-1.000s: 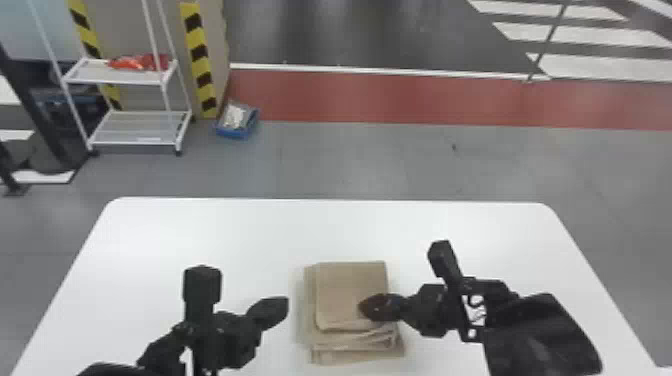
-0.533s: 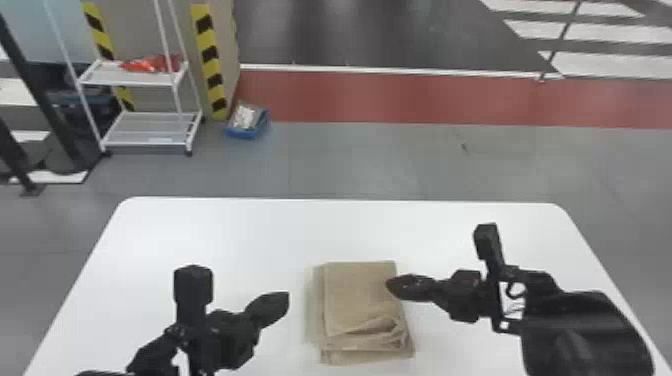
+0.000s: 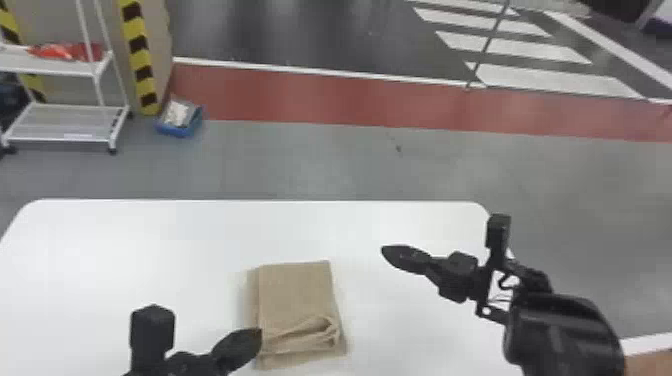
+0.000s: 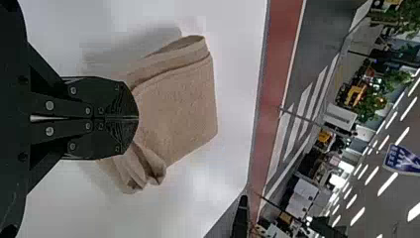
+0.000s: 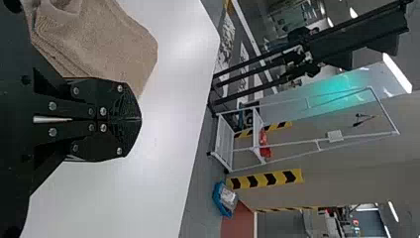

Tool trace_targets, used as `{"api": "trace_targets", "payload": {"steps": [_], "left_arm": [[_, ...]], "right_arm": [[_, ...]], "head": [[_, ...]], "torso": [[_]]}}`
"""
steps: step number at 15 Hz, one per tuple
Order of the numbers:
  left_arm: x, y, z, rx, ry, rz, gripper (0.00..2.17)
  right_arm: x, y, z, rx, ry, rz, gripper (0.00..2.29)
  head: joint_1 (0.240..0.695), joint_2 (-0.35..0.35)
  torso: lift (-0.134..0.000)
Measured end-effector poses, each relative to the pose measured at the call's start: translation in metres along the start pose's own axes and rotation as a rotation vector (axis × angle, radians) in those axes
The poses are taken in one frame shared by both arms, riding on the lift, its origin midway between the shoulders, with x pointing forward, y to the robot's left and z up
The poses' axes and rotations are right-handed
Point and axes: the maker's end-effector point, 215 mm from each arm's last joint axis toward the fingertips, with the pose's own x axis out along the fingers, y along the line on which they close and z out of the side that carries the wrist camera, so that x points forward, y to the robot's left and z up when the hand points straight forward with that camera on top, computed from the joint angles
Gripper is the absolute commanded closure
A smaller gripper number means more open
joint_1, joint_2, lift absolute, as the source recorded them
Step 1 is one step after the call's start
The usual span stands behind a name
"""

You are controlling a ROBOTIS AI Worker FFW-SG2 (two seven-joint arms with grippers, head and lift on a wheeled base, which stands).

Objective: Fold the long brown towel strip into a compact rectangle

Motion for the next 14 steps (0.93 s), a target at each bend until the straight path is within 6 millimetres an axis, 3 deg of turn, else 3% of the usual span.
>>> {"api": "trace_targets", "payload": {"steps": [2,9,10,14], "left_arm": [[0.003,-0.010,0.004,0.018,-0.028,-0.015,1.38],[0.010,-0.023,-0.003,0.081,-0.059,-0.033,1.42],[0.010,-0.025,-0.004,0.087,-0.069,-0.032,1.53],[0.023,-0.032,-0.020,0.134,-0.067,-0.017,1.53]], "right_arm": [[-0.023,-0.015,-0.003,-0.025,-0.020,-0.048,1.98],[-0.113,-0.059,-0.051,-0.099,-0.055,-0.245,1.98],[-0.122,-0.062,-0.057,-0.102,-0.058,-0.258,1.98],[-0.145,-0.062,-0.075,-0.098,-0.066,-0.288,1.98]], "head": [[0.695,-0.350],[0.695,-0.350],[0.695,-0.350],[0.695,-0.350]], "torso": [[0.000],[0.000],[0.000],[0.000]]}}
